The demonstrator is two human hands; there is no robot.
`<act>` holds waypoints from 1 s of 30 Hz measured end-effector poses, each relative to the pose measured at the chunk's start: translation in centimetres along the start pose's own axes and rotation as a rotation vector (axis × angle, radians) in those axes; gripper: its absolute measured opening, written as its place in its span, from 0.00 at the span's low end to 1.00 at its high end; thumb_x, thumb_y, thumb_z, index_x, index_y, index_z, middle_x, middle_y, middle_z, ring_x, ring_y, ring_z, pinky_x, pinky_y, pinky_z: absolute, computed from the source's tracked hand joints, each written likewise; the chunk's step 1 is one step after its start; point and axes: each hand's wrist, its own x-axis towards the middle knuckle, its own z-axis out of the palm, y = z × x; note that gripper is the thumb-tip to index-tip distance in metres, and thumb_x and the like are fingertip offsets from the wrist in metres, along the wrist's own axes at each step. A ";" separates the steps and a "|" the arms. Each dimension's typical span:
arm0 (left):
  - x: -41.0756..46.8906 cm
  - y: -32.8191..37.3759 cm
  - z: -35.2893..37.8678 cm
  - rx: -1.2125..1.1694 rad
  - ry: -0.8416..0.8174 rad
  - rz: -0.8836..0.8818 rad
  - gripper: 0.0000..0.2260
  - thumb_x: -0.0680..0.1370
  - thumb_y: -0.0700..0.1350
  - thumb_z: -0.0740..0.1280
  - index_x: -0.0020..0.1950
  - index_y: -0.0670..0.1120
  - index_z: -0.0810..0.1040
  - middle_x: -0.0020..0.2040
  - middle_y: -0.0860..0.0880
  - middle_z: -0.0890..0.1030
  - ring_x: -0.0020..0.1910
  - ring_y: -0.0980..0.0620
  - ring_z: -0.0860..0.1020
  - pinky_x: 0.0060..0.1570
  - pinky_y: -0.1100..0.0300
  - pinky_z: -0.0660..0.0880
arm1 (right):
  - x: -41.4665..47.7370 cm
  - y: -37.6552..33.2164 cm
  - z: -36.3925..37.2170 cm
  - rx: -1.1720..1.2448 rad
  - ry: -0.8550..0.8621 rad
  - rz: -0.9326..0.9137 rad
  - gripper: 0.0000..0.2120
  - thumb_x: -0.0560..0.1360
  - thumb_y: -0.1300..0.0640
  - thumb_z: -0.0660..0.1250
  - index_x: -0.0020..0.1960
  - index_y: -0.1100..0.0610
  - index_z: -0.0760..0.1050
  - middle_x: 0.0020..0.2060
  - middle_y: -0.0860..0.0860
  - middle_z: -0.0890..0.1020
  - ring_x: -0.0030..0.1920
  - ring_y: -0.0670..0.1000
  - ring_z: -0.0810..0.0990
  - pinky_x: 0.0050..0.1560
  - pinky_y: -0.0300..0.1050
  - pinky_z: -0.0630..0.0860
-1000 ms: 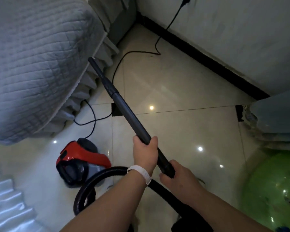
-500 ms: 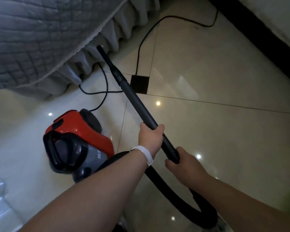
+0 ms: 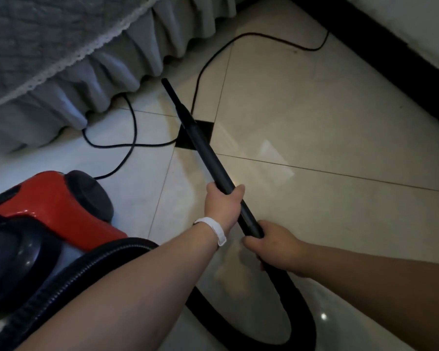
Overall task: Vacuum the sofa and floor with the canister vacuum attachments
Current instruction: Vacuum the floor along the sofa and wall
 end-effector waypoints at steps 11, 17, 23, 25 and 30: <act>1.7 -2.0 3.0 0.046 -0.078 -0.008 0.17 0.77 0.50 0.71 0.60 0.48 0.68 0.48 0.50 0.78 0.46 0.51 0.80 0.53 0.52 0.79 | 2.2 3.0 -0.4 -0.161 0.069 -0.032 0.13 0.76 0.51 0.69 0.52 0.54 0.66 0.41 0.49 0.75 0.43 0.53 0.78 0.35 0.42 0.71; 2.6 -2.3 3.9 0.055 -0.133 -0.019 0.17 0.77 0.51 0.71 0.61 0.48 0.69 0.49 0.51 0.79 0.48 0.52 0.80 0.53 0.54 0.79 | 3.3 3.4 -1.0 -0.200 0.075 -0.029 0.15 0.76 0.49 0.68 0.56 0.54 0.67 0.49 0.52 0.79 0.47 0.54 0.80 0.43 0.45 0.74; 3.2 -2.1 3.7 0.142 -0.149 -0.019 0.15 0.78 0.51 0.70 0.58 0.49 0.68 0.49 0.50 0.79 0.50 0.49 0.80 0.55 0.51 0.80 | 4.2 3.1 -1.1 -0.258 0.063 -0.035 0.15 0.77 0.49 0.68 0.55 0.53 0.64 0.50 0.52 0.78 0.48 0.53 0.78 0.42 0.44 0.70; 3.2 -2.2 3.4 0.173 -0.164 -0.018 0.15 0.78 0.51 0.70 0.59 0.48 0.69 0.50 0.51 0.79 0.50 0.50 0.80 0.55 0.53 0.79 | 4.3 3.2 -0.9 -0.294 0.060 -0.031 0.16 0.77 0.48 0.67 0.55 0.54 0.63 0.53 0.55 0.79 0.50 0.55 0.79 0.45 0.43 0.70; 3.2 -2.1 3.1 0.295 -0.186 0.000 0.20 0.79 0.51 0.69 0.66 0.44 0.70 0.56 0.48 0.78 0.53 0.49 0.79 0.56 0.55 0.77 | 4.4 3.2 -0.6 -0.351 0.078 -0.023 0.17 0.78 0.48 0.66 0.54 0.54 0.60 0.57 0.57 0.80 0.55 0.58 0.81 0.45 0.44 0.69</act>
